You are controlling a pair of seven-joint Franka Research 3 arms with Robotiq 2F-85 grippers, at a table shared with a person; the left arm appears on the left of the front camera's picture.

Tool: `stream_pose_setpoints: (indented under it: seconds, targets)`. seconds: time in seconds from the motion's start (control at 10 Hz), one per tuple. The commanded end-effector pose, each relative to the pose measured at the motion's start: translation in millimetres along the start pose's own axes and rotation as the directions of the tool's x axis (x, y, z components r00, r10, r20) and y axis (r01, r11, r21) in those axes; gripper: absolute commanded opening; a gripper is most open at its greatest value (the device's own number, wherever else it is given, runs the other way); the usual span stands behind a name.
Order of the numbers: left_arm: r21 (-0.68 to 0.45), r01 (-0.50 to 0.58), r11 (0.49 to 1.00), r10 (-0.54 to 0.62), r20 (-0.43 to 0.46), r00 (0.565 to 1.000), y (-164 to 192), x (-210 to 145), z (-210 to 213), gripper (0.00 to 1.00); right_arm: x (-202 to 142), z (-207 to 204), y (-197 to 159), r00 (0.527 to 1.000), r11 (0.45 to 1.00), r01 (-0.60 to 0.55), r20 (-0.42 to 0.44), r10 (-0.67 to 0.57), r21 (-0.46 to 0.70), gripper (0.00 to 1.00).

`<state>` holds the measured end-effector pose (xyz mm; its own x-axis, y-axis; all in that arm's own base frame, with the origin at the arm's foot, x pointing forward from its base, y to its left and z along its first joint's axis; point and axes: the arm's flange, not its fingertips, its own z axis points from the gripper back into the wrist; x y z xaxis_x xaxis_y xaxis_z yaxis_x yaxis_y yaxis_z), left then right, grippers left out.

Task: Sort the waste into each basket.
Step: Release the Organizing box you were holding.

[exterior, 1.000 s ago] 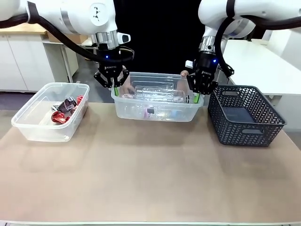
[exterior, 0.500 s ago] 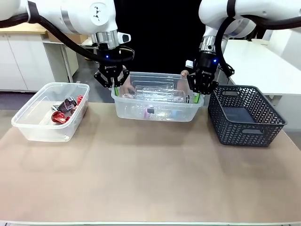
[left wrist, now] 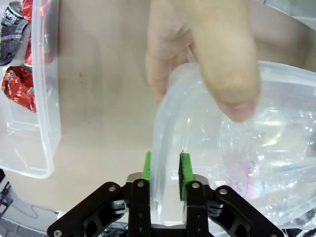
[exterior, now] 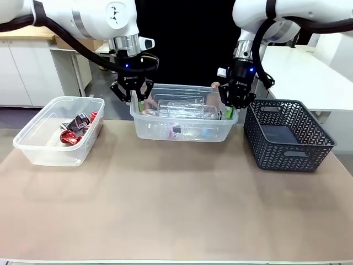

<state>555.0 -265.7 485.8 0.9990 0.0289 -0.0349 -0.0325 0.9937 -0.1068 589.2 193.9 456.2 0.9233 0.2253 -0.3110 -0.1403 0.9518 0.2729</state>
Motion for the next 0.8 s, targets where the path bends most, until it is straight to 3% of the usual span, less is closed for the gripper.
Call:
stream_pose_setpoints:
  seconds: [0.0,0.1,0.2,0.7]
  targets:
    - [-0.003,0.018,1.0,-0.018,0.041,0.999,-1.6,-5.0,8.5,1.0,-20.1,-5.9,5.2,0.992,0.999,-0.004,0.122,0.009,-0.044,1.0]
    - [0.0,0.014,1.0,-0.014,0.048,0.999,-1.2,-6.2,9.0,1.0,-21.6,-5.9,3.0,0.992,0.999,0.003,0.124,0.001,-0.035,0.66]
    - [0.0,0.013,1.0,-0.013,0.053,0.999,-0.5,-7.2,9.6,1.0,-23.4,-6.2,1.6,0.99,0.999,-0.001,0.139,0.006,-0.036,1.0]
    - [-0.013,0.006,1.0,-0.005,0.072,0.997,8.6,-18.9,14.9,1.0,-34.1,-0.2,1.6,0.96,0.997,-0.018,0.276,0.039,-0.078,1.0]
